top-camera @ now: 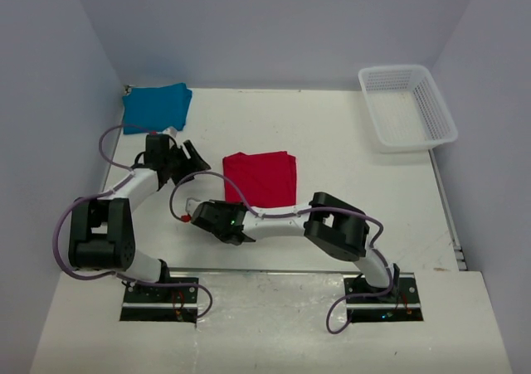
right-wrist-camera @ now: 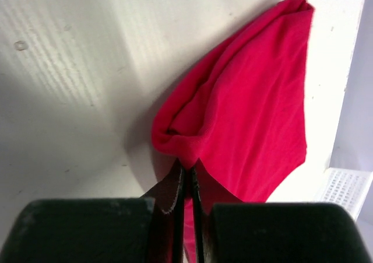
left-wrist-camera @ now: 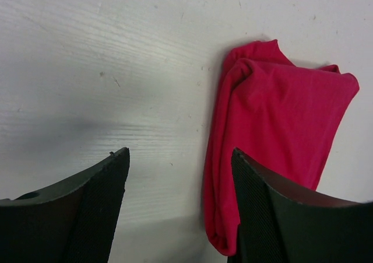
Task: Fold and stack the t-shirts
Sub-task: Fold the long partially folded tshirt into a neat square
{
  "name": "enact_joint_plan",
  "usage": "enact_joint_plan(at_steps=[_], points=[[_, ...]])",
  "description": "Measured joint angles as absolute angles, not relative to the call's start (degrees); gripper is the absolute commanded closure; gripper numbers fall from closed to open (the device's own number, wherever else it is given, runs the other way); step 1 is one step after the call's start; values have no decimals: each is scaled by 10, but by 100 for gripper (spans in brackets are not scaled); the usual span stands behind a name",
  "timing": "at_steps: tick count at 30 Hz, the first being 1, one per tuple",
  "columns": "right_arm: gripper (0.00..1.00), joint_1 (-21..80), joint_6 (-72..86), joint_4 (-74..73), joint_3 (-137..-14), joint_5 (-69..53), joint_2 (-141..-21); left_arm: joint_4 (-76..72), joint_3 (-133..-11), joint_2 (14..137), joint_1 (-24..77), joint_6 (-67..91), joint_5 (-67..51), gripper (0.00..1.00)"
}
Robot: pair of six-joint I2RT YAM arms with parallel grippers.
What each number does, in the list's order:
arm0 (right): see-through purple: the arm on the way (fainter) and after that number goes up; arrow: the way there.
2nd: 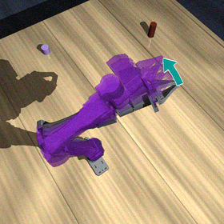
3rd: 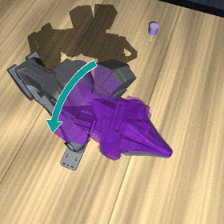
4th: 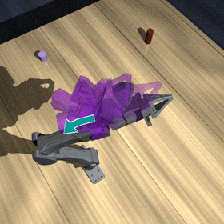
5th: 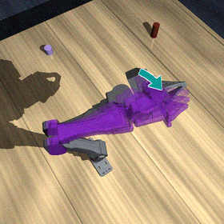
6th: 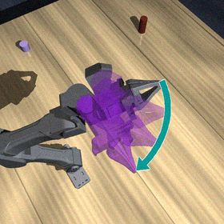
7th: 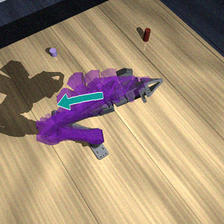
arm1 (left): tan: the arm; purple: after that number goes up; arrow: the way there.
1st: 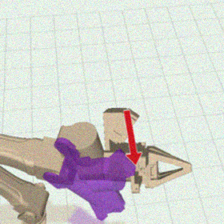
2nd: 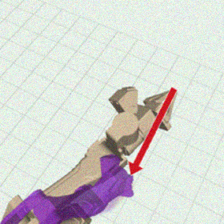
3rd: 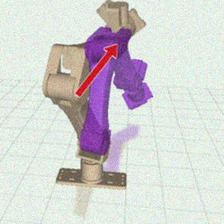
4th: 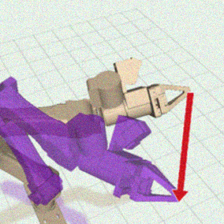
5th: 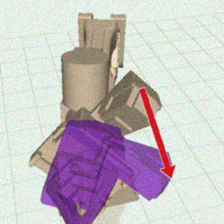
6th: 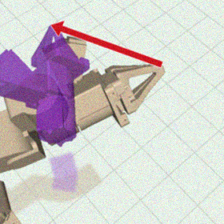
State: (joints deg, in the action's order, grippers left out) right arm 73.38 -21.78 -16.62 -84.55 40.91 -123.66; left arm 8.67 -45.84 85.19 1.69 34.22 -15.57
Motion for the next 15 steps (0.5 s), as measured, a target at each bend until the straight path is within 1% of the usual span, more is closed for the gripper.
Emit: enact_joint_plan(at_steps=[7, 15], points=[[100, 723, -220, -167, -846, 411, -1207, 44, -417, 867, -3, 366, -245, 28], [100, 713, -220, -167, -846, 410, -1204, -18, -381, 884, -10, 393, -335, 28]])
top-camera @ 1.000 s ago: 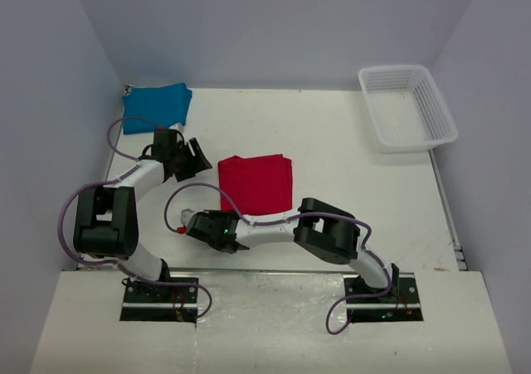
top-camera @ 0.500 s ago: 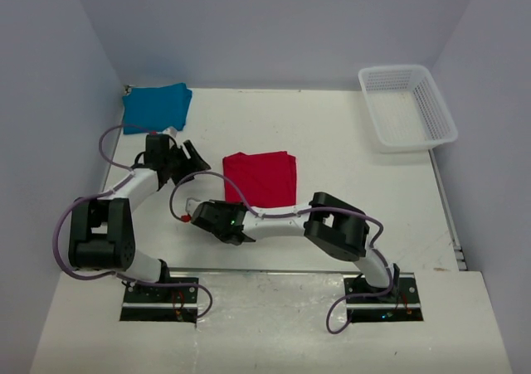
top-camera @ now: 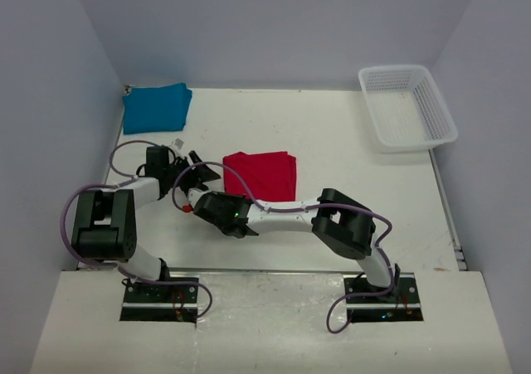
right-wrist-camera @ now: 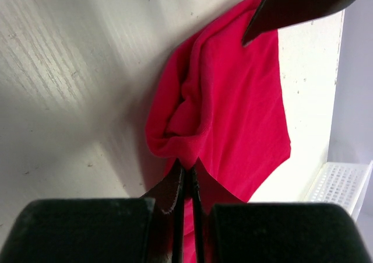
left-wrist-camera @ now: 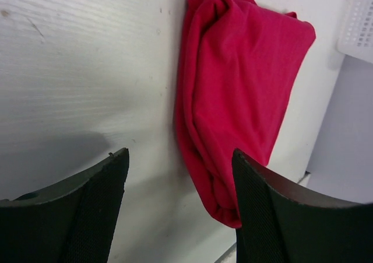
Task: Fold and stack the t-shirts
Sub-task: Fold the long partially folded tshirt into a neat square
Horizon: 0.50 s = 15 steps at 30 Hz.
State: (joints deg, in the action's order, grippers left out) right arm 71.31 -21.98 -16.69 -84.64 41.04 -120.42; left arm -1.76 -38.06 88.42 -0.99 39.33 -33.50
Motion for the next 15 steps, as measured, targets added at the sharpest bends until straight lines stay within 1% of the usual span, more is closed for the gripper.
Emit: enact_joint_plan(at_steps=[8, 15], points=[[100, 712, -220, -167, -846, 410, -1204, -96, -331, 924, -11, 449, -425, 29], [100, 707, -220, -167, -849, 410, -1204, -119, -312, 925, -11, 465, -450, 29]])
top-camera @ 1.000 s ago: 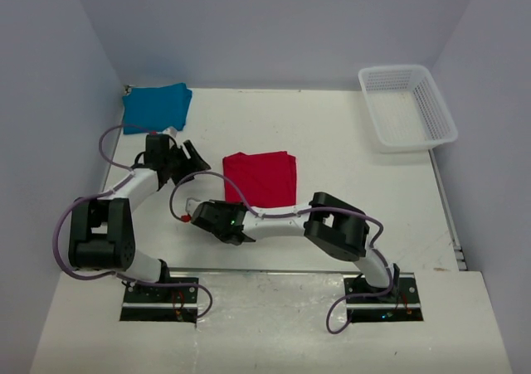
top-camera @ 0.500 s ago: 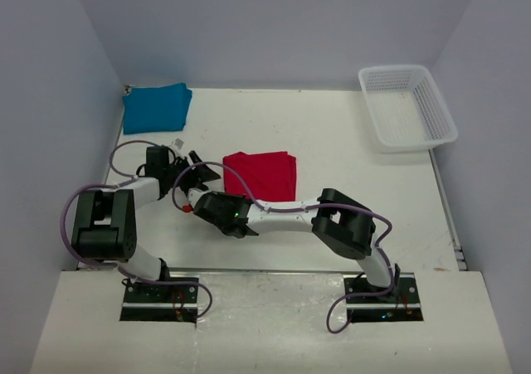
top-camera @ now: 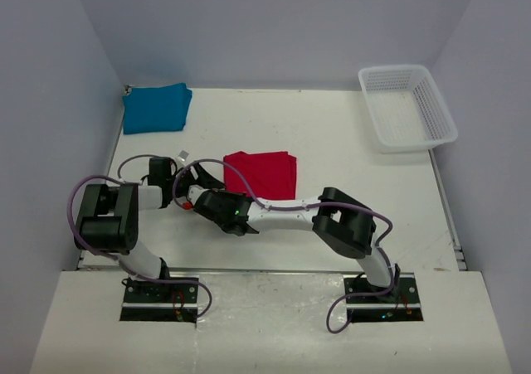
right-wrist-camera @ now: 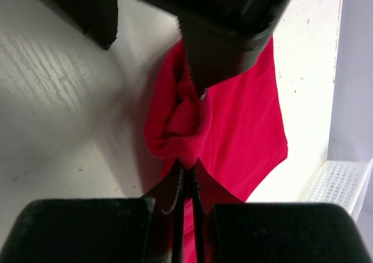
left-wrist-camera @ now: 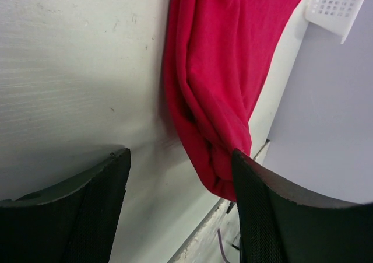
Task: Fold and stack the t-shirts
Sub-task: Fold the long partially folded tshirt into a neat square, then put the neatly folded tshirt into the corner of the board with the left arm
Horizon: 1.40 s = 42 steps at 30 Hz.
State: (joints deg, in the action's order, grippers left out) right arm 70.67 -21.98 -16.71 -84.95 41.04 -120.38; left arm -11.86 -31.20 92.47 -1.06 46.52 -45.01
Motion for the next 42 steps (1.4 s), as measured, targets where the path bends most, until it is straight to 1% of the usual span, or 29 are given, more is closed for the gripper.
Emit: enact_joint_plan(at_steps=[7, 16, 23, 26, 29, 35, 42], points=[[100, 704, -220, -167, -856, 411, -1204, -186, -289, 946, -11, 500, -482, 29], [100, 704, -219, -172, -863, 410, -1204, -307, -286, 1021, -8, 553, -539, 28], [100, 701, -219, -173, -863, 410, -1204, -363, -290, 1048, 11, 582, -550, 29], [100, 699, -219, -173, -863, 409, -1204, -346, -293, 1042, 12, 580, -542, 32], [100, 697, -219, -173, -863, 409, -1204, -286, -298, 1011, 14, 569, -507, 34], [100, 696, -219, -173, -863, 409, -1204, -147, -311, 928, 14, 542, -408, 33], [100, 693, -219, -173, -863, 408, -1203, -101, -326, 917, 10, 529, -379, 30]])
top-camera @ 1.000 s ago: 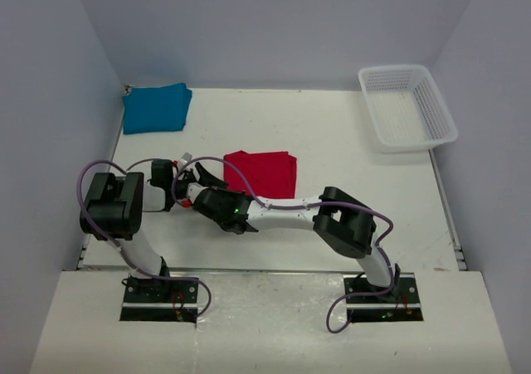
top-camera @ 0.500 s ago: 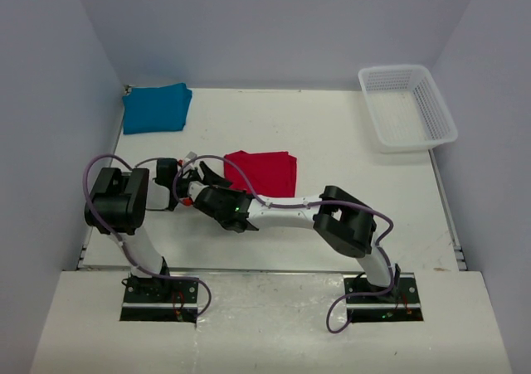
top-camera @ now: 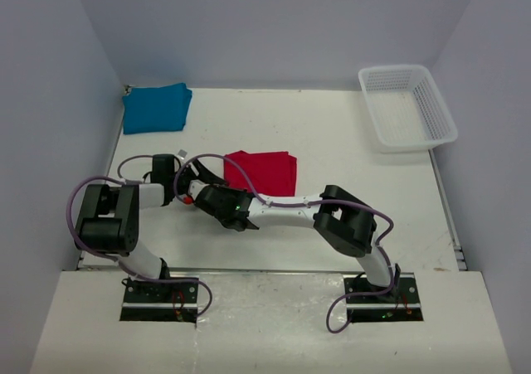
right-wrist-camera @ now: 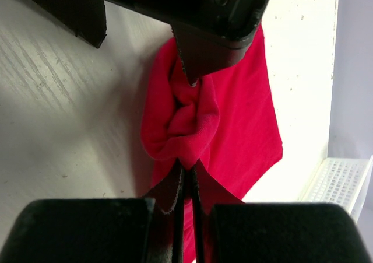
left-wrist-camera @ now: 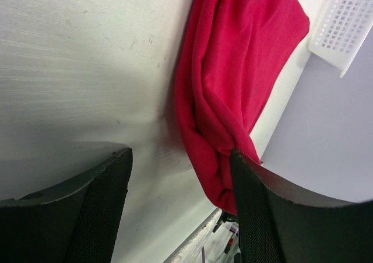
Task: Fold and stack the t-shirts
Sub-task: Put the neatly folded tshirt into the corner of the board with the left arm
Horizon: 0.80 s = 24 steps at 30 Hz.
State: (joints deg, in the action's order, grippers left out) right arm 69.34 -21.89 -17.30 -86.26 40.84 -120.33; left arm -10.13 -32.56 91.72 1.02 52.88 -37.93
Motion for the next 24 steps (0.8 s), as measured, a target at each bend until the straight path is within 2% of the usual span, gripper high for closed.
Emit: enact_joint_plan(at_steps=[3, 24], points=[[100, 693, -218, -173, -863, 408, -1203, -110, -330, 929, 7, 529, -397, 26], [100, 689, -215, -176, -863, 395, -1203, -250, -336, 1011, -25, 550, -502, 13]])
